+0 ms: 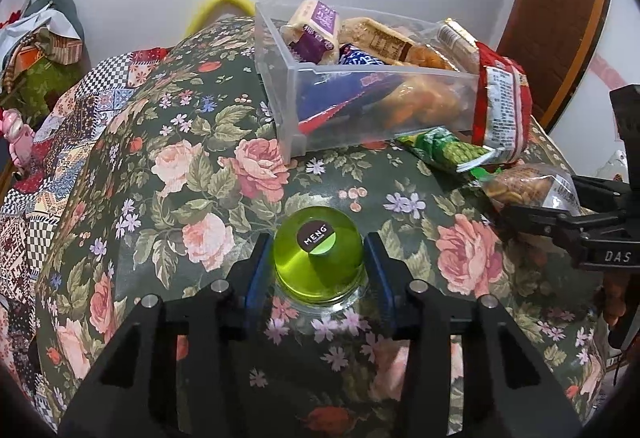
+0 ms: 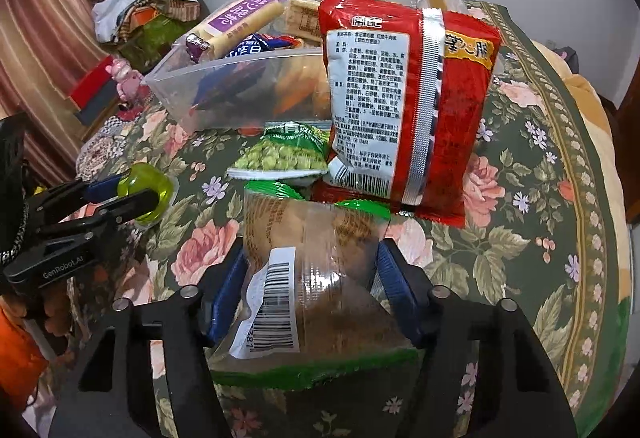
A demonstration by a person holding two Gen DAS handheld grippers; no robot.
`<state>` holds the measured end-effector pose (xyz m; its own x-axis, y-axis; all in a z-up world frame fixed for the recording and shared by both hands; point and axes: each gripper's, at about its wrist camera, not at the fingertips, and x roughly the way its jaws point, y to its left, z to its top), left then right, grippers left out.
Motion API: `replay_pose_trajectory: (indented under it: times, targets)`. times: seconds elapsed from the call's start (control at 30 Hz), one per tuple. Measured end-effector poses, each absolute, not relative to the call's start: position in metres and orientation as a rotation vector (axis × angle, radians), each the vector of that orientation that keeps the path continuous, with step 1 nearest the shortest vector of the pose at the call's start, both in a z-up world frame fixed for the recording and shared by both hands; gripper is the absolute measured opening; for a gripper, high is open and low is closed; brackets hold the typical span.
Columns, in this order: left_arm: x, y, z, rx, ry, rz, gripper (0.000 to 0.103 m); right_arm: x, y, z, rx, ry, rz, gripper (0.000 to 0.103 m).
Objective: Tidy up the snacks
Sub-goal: 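Grasp the green jelly cup with the left tool while the right tool grasps the brown cookie bag, then carry the jelly cup and cookie bag over the clear box and open both tools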
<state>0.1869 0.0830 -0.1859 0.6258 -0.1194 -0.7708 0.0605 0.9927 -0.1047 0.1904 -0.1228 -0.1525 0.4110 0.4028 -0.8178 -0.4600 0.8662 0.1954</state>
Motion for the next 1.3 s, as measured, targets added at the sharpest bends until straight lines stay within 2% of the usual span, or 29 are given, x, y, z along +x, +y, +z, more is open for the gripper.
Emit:
replay_pose_trajectory:
  times: [0.2, 0.67, 1.0, 1.3]
  targets:
    - [0.177, 0.075, -0.170, -0.059, 0.855, -0.110, 0.046, 0.182, -0.128, -0.147, -0.069, 0.994, 0.552, 0.051]
    - [0.181, 0.060, -0.107, -0.065, 0.709, -0.145, 0.045, 0.175, -0.135, -0.091, -0.041, 0.866, 0.576, 0.051]
    - [0.207, 0.052, -0.082, -0.069, 0.652, -0.154, 0.045, 0.199, -0.131, -0.049, -0.034, 0.727, 0.557, 0.051]
    - [0.252, 0.050, -0.075, -0.065, 0.634, -0.137, 0.045, 0.238, -0.128, -0.042, -0.034, 0.691, 0.518, 0.051]
